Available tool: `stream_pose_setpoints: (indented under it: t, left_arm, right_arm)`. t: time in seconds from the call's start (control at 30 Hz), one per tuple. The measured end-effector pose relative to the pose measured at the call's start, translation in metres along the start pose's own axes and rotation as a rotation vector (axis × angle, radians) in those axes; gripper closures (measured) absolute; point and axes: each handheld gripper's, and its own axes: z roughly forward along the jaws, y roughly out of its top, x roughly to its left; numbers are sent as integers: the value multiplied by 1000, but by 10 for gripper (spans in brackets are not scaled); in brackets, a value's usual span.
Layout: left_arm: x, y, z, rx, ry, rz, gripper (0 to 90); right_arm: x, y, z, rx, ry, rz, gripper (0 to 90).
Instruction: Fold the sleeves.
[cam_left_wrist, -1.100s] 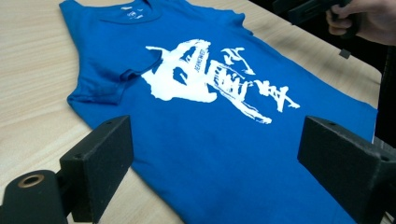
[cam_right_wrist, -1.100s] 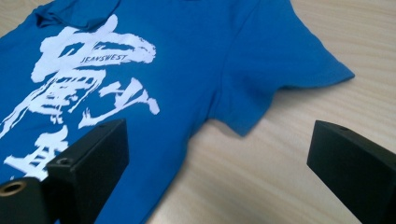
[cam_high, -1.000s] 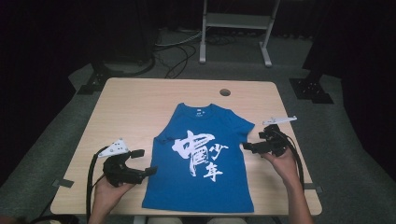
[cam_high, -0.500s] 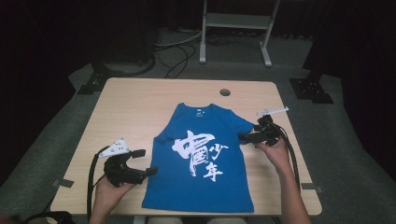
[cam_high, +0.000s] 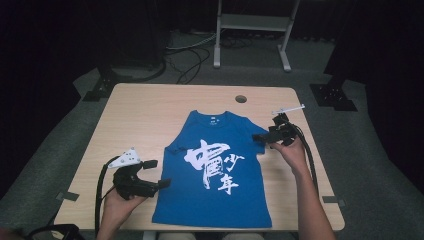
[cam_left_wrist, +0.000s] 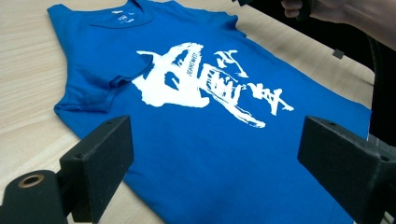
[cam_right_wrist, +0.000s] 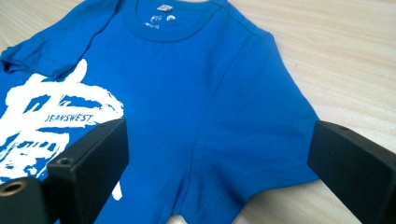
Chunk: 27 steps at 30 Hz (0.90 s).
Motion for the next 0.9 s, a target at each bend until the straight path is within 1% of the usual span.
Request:
stream_pose_setpoints:
  t: [0.03,0.07,0.1,0.13,0.17,0.2,0.23,0.3,0.33,0.4,0.47,0.53,0.57,0.6,0.63,0.73,0.8,0.9]
  left_arm:
    - [0,0,0,1,-1,-3,102]
    - [1,0,0,1,0,-3,102]
    - [1,0,0,1,3,-3,102]
    - [1,0,0,1,4,-2,102]
    - [1,0,0,0,5,-1,102]
    - [1,1,0,-1,5,-1,102]
    - [1,1,0,-1,6,-1,102]
    - [1,1,0,-1,7,-1,102]
    - [1,1,0,-2,7,-1,102]
    - [2,1,0,1,10,0,102]
    - [2,1,0,3,12,0,102]
    - [2,0,-1,2,11,-3,102]
    - [3,0,-1,2,11,-3,102]
    - [3,0,-1,3,11,-4,102]
    - [3,0,-1,3,13,-3,102]
    - [4,0,-2,0,17,-8,102]
    - [5,0,-3,-2,22,-7,102]
    - [6,-1,-4,-5,26,-13,102]
  right_arm:
    - [0,2,0,-18,-12,-10,57]
    - [-2,3,0,-30,-19,-9,57]
    - [-4,4,1,-27,-14,3,56]
    - [-7,7,2,-4,-8,17,56]
    - [-8,8,3,3,-5,21,56]
    - [-8,9,3,4,-8,22,57]
    - [-8,11,4,-12,-20,10,57]
    - [-9,13,5,-26,-23,6,57]
    - [-11,15,6,-12,-18,24,57]
    - [-14,19,8,12,-13,31,57]
    - [-14,22,8,-9,-31,18,58]
    - [-15,24,9,-11,-39,18,67]
    - [-18,25,11,18,-33,34,66]
    - [-19,26,13,31,-29,36,67]
    - [-20,26,14,34,-33,33,67]
    - [-24,25,19,41,-44,46,71]
    - [-26,24,21,57,-56,55,142]
    - [-32,21,22,67,-67,96,170]
